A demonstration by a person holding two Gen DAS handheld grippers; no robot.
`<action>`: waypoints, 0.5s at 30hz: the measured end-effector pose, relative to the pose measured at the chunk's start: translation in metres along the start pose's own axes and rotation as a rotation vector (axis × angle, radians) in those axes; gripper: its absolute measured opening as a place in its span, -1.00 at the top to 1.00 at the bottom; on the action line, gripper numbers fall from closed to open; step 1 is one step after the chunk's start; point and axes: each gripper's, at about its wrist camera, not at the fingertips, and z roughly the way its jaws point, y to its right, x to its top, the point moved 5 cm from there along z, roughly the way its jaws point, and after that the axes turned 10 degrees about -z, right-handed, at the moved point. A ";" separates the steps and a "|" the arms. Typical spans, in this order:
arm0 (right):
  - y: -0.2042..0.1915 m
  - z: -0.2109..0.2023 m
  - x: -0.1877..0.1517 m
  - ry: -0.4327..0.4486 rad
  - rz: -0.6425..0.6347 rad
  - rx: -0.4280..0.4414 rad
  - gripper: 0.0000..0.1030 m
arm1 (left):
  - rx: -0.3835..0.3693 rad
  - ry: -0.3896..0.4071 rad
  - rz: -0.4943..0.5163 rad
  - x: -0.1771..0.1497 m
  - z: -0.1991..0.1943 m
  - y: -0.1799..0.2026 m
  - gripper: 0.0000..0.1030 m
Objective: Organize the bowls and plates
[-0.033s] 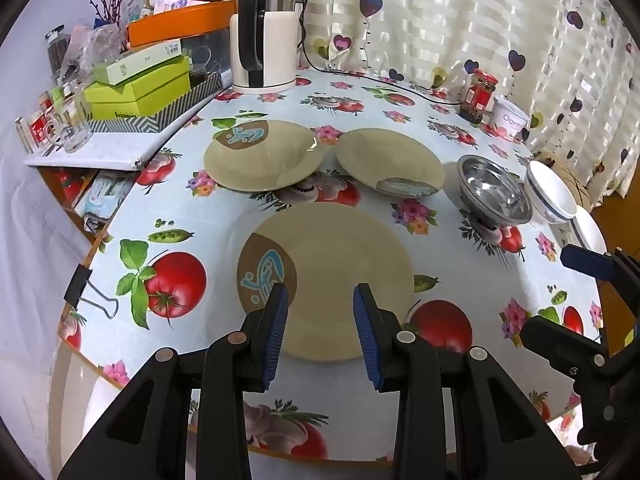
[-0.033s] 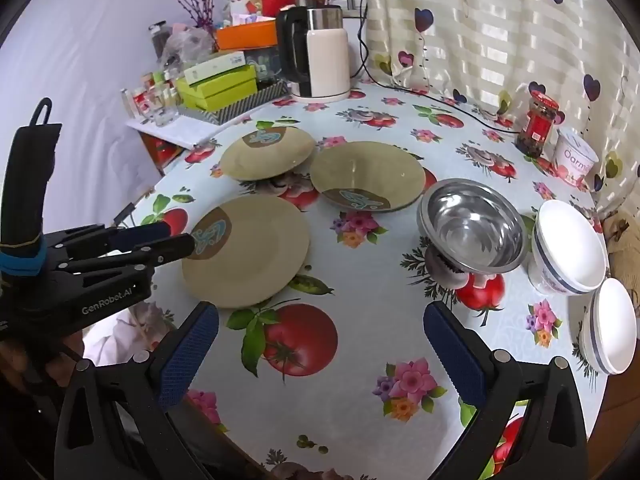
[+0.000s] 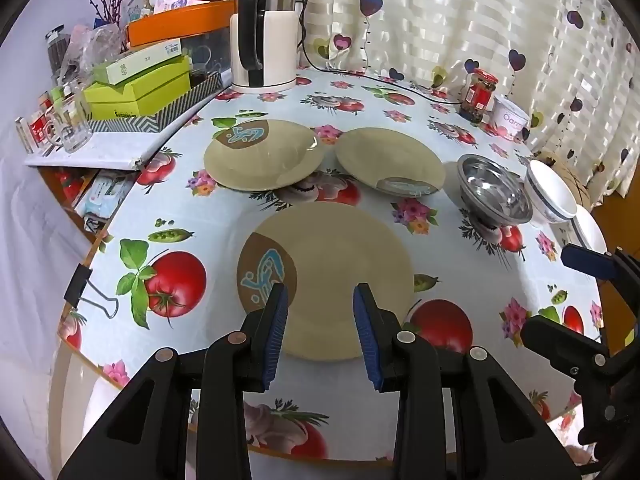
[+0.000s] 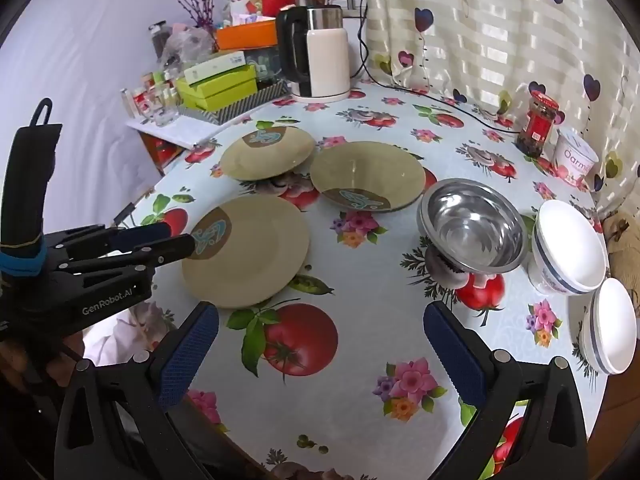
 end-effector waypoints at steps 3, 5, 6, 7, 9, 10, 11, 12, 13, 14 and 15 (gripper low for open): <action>0.000 0.000 0.000 -0.005 0.005 0.013 -1.00 | 0.002 0.003 0.003 0.000 -0.001 0.000 0.32; 0.000 0.000 0.000 -0.003 0.005 0.015 -1.00 | 0.007 0.009 0.004 -0.001 -0.003 0.001 0.32; 0.000 0.000 0.000 -0.003 0.006 0.017 -1.00 | 0.002 -0.003 0.002 -0.005 0.002 0.002 0.32; 0.000 0.000 0.000 -0.003 0.007 0.018 -1.00 | 0.006 0.001 0.001 -0.006 0.001 0.003 0.32; 0.000 0.000 0.001 -0.001 0.005 0.017 -1.00 | 0.007 0.006 -0.004 -0.009 0.000 0.003 0.32; 0.002 -0.001 0.000 -0.003 0.010 0.016 -1.00 | 0.008 0.010 -0.006 -0.010 0.000 0.003 0.32; 0.002 -0.001 0.000 -0.002 0.010 0.017 -1.00 | 0.008 0.011 -0.005 -0.012 -0.001 0.004 0.32; 0.003 -0.001 0.000 -0.002 0.010 0.018 -1.00 | 0.008 0.006 -0.007 -0.008 0.001 0.001 0.32; 0.003 -0.001 0.000 -0.002 0.009 0.018 -1.00 | 0.011 0.006 -0.005 -0.010 0.001 0.001 0.32; 0.004 -0.001 0.000 -0.002 0.009 0.019 -1.00 | 0.008 -0.006 -0.004 -0.003 0.001 -0.001 0.32; 0.005 -0.001 0.000 -0.002 0.010 0.020 -1.00 | 0.008 -0.008 -0.003 -0.003 0.000 0.000 0.32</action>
